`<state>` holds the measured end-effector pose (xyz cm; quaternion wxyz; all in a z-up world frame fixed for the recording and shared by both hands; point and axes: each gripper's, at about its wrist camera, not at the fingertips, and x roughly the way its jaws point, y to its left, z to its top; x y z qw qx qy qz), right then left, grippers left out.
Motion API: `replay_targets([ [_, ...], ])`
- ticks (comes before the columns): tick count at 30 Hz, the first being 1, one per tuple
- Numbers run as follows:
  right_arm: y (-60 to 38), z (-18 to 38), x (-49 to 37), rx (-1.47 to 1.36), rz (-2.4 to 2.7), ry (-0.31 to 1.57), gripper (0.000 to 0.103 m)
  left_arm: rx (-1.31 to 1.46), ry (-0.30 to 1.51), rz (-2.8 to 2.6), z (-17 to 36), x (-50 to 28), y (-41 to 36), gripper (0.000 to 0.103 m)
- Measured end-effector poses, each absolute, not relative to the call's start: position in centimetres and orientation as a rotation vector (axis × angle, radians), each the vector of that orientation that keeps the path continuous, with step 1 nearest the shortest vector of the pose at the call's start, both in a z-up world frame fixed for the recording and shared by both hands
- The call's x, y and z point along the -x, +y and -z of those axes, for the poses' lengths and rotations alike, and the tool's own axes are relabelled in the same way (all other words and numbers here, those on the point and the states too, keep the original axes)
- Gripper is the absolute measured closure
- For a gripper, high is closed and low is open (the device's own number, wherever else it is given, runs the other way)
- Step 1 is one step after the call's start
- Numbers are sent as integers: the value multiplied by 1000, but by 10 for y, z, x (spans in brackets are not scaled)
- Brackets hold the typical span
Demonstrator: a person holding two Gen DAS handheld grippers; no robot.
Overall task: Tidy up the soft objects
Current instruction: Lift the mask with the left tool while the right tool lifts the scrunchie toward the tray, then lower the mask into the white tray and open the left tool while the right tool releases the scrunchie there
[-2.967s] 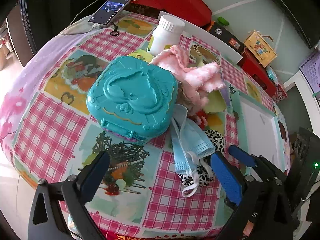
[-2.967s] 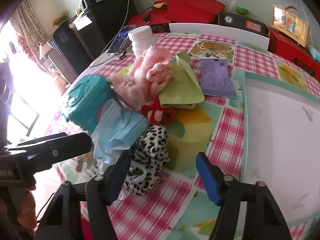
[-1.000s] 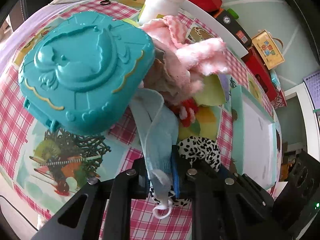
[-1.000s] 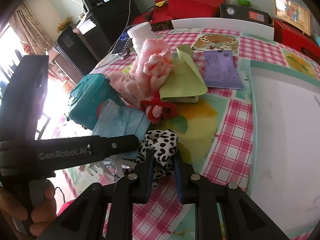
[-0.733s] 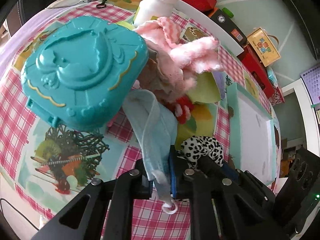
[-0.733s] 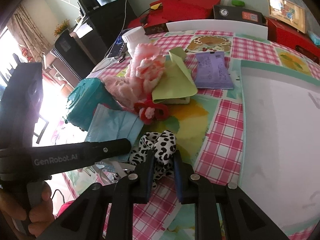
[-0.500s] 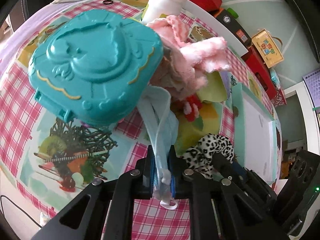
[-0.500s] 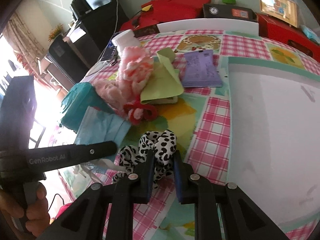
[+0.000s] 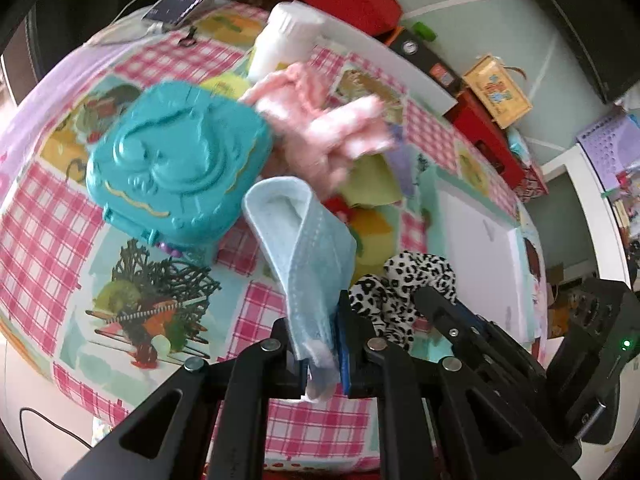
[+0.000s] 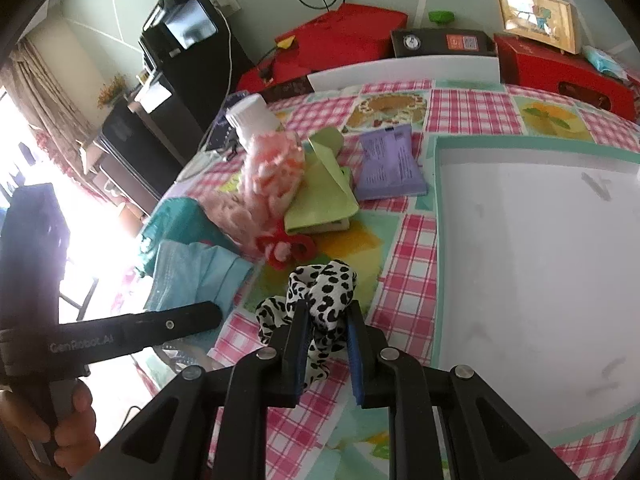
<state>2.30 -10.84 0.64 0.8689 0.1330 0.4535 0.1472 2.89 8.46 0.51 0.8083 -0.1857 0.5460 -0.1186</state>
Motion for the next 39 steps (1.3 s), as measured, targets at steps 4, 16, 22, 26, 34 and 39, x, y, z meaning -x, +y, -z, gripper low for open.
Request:
replay_targets([
  [4, -109, -21, -19, -282, -312, 909, 84, 385, 1118, 294, -29, -25, 82, 91],
  [16, -155, -104, -20, -274, -141, 692, 84, 292, 927, 373, -97, -49, 40, 91],
  [22, -195, -134, -30, -283, 25, 625, 84, 255, 894, 429, -109, -74, -4, 91],
  [26, -224, -137, -36, -313, 125, 616, 84, 228, 894, 459, -107, -91, -33, 91],
  [34, -280, -116, -55, -378, 297, 662, 84, 196, 954, 501, -76, -121, -88, 91],
  [39, -309, -88, -67, -407, 413, 737, 84, 185, 1014, 516, -50, -135, -118, 91],
])
